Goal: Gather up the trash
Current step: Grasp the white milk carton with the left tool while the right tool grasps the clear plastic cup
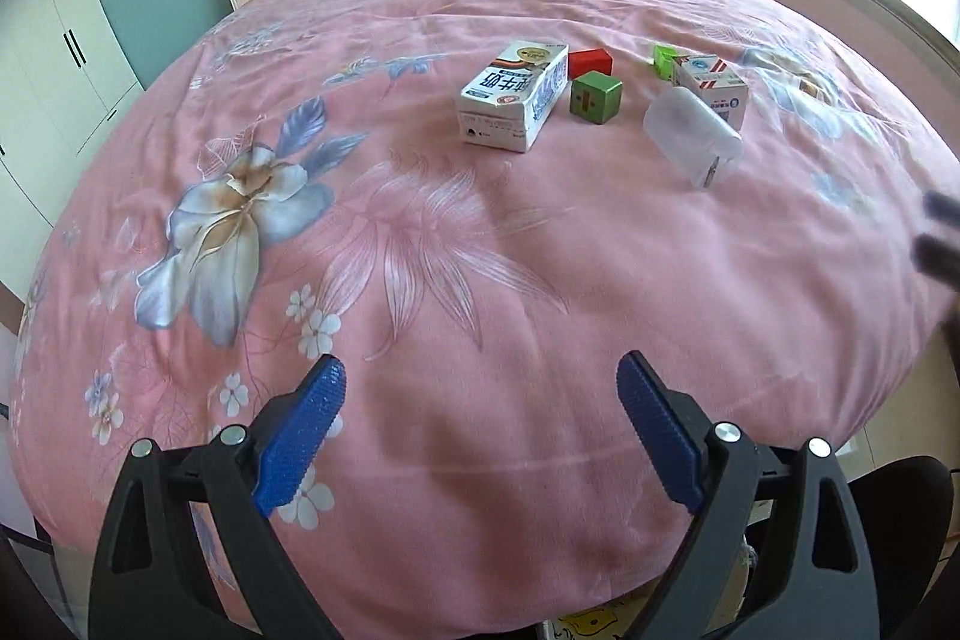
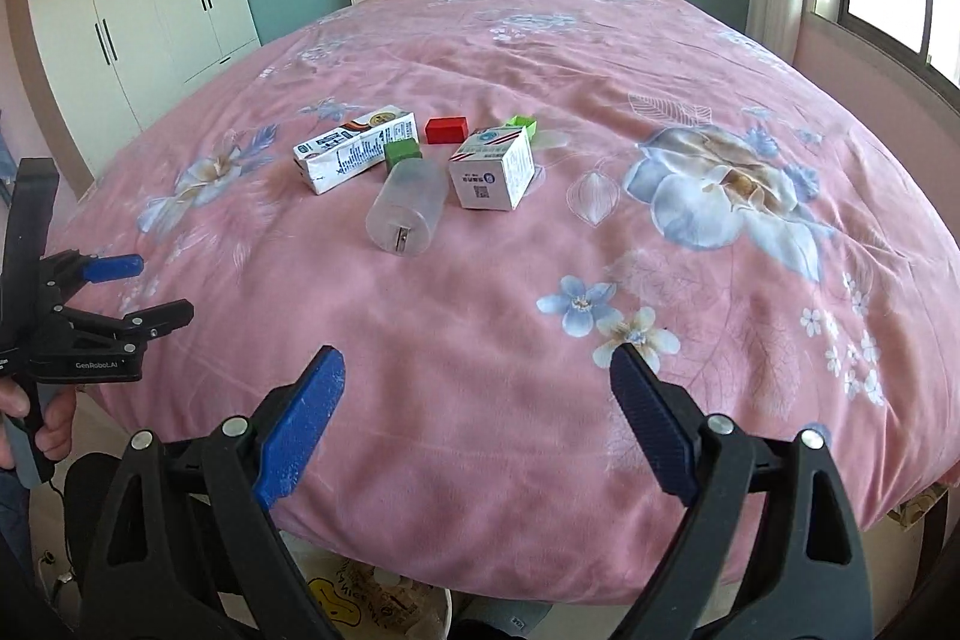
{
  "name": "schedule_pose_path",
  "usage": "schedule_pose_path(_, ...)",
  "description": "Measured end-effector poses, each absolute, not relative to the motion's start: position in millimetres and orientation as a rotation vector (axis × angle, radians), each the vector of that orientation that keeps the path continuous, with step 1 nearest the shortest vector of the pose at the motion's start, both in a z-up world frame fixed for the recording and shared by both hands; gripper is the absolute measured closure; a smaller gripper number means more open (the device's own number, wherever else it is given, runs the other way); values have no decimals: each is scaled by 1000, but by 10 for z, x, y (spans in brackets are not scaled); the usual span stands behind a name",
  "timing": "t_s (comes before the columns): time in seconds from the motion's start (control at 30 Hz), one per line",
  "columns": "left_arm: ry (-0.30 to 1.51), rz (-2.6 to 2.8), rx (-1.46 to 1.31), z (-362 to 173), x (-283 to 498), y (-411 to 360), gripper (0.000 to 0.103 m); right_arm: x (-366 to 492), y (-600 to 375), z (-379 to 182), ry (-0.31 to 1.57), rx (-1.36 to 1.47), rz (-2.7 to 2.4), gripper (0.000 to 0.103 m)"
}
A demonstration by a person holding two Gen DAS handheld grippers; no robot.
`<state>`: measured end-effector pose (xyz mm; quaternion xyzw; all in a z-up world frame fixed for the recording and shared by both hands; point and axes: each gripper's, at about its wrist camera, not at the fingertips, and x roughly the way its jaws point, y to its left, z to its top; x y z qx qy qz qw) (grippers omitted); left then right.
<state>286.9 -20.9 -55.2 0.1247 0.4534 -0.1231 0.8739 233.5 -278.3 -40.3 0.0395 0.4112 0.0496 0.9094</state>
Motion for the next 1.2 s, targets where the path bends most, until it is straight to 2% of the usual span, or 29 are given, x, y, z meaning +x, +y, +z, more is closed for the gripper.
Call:
schedule_pose_path(0.53,966,-297,328,-622,3751,-533,9,2993,-2674,-726,904,115,164,15)
schedule_pose_path(1.2,966,-362,341,-698,4408,-648,9,3628,-2314,-866,922,84,160,15)
